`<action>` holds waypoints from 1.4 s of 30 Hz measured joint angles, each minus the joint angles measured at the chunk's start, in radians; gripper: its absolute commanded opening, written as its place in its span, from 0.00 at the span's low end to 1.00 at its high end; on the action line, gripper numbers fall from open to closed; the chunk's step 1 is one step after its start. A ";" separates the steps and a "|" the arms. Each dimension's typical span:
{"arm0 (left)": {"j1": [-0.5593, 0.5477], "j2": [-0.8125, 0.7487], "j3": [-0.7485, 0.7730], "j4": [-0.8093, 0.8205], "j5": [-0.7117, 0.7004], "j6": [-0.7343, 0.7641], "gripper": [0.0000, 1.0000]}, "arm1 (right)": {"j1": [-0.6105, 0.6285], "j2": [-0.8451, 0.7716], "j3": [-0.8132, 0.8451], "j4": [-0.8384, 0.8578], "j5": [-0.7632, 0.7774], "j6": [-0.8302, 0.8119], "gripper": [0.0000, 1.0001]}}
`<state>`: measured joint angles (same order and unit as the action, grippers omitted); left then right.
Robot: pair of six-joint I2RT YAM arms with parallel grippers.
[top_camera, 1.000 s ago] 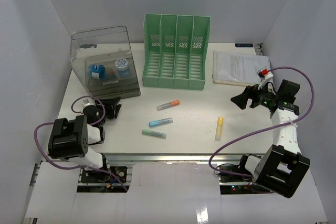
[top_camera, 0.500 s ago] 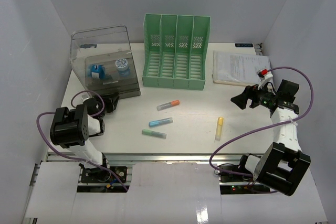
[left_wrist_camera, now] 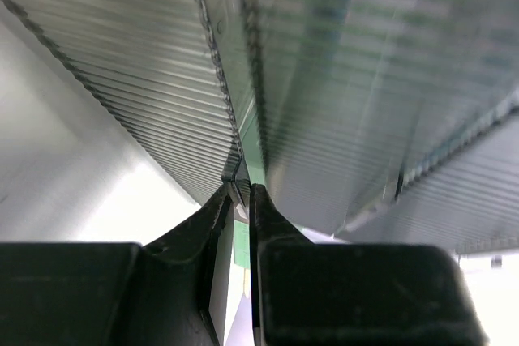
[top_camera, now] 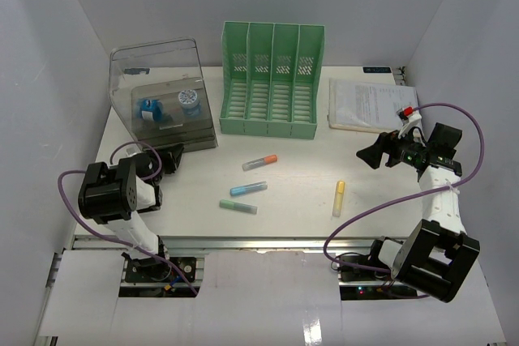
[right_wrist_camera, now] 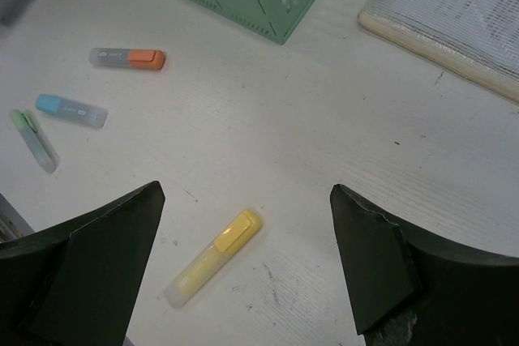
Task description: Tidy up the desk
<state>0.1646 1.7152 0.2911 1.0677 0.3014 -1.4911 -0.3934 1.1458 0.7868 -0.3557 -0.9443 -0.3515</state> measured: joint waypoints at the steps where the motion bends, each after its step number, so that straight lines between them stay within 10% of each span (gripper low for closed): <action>1: 0.000 -0.009 -0.021 0.014 0.002 -0.001 0.00 | 0.000 0.000 0.000 0.000 0.000 0.000 0.90; 7: 0.003 -0.155 -0.218 0.061 0.031 -0.003 0.02 | 0.000 0.000 0.000 -0.001 -0.004 -0.002 0.95; 13: 0.004 -0.379 -0.254 -0.115 0.037 0.039 0.75 | 0.000 0.027 0.000 -0.019 -0.004 -0.034 0.98; 15: 0.003 -0.457 -0.252 -0.178 0.040 0.059 0.82 | 0.009 0.044 0.001 -0.036 0.011 -0.051 0.95; 28: 0.003 -0.911 -0.240 -0.741 0.076 0.206 0.87 | 0.550 0.087 0.008 -0.099 0.701 0.076 0.90; 42: 0.003 -1.184 -0.209 -1.346 0.162 0.279 0.86 | 0.656 0.204 0.075 -0.318 0.864 0.208 0.94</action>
<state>0.1680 0.5308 0.0821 -0.2780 0.4630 -1.2121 0.2631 1.3501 0.8619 -0.6735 -0.0806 -0.1439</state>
